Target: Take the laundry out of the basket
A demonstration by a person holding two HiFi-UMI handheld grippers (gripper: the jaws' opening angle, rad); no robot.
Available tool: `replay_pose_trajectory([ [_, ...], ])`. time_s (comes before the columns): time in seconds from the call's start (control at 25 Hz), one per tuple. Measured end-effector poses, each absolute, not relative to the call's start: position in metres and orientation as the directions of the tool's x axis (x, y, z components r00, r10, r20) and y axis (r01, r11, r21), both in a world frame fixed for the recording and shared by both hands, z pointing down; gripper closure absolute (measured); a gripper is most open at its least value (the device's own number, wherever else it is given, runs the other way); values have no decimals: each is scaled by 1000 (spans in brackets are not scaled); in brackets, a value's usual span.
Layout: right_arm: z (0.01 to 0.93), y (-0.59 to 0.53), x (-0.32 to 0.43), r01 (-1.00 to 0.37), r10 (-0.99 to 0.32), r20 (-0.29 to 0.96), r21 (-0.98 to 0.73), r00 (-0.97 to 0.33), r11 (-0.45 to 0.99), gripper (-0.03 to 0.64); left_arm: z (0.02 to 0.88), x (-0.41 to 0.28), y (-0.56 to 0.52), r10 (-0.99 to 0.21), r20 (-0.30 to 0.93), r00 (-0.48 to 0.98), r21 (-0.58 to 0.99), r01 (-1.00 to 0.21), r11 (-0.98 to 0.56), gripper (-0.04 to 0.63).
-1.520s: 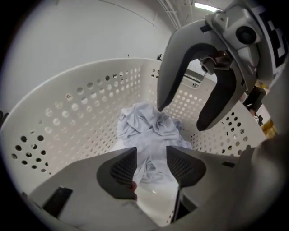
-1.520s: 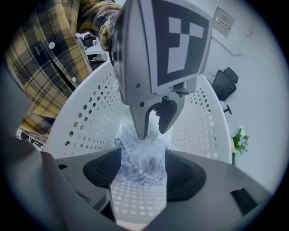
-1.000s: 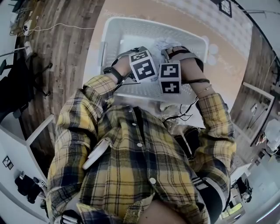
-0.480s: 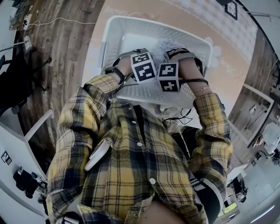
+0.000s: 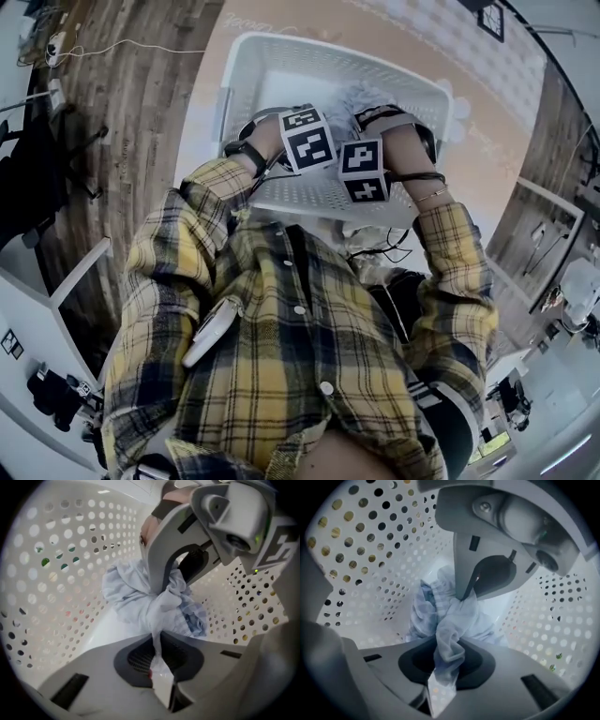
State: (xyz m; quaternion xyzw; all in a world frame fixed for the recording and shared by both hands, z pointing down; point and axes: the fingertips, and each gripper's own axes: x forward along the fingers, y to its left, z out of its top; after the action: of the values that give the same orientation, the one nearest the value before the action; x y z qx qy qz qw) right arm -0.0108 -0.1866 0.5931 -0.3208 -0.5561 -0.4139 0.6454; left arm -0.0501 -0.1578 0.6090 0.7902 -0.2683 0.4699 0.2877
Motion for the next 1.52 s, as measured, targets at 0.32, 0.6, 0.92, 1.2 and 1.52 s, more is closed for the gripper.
replay_pose_trajectory([
  [0.32, 550, -182, -22, 871, -214, 977, 122, -20, 475, 511, 572, -63, -170, -242, 866, 438, 230, -778, -585, 531],
  [0.6, 511, -183, -22, 840, -297, 951, 234, -91, 490, 511, 531, -62, -171, -363, 819, 443, 182, -802, -568, 531],
  [0.92, 443, -170, -32, 734, -368, 903, 403, -221, 547, 511, 456, -75, -164, -523, 746, 411, 68, -829, -554, 531],
  [1.2, 385, -150, -36, 622, -421, 841, 537, -340, 570, 511, 389, -77, -143, -610, 691, 388, -19, -834, -552, 531],
  [1.52, 332, -126, -33, 470, -495, 750, 661, -439, 585, 511, 333, -71, -113, -674, 637, 375, -107, -822, -559, 531],
])
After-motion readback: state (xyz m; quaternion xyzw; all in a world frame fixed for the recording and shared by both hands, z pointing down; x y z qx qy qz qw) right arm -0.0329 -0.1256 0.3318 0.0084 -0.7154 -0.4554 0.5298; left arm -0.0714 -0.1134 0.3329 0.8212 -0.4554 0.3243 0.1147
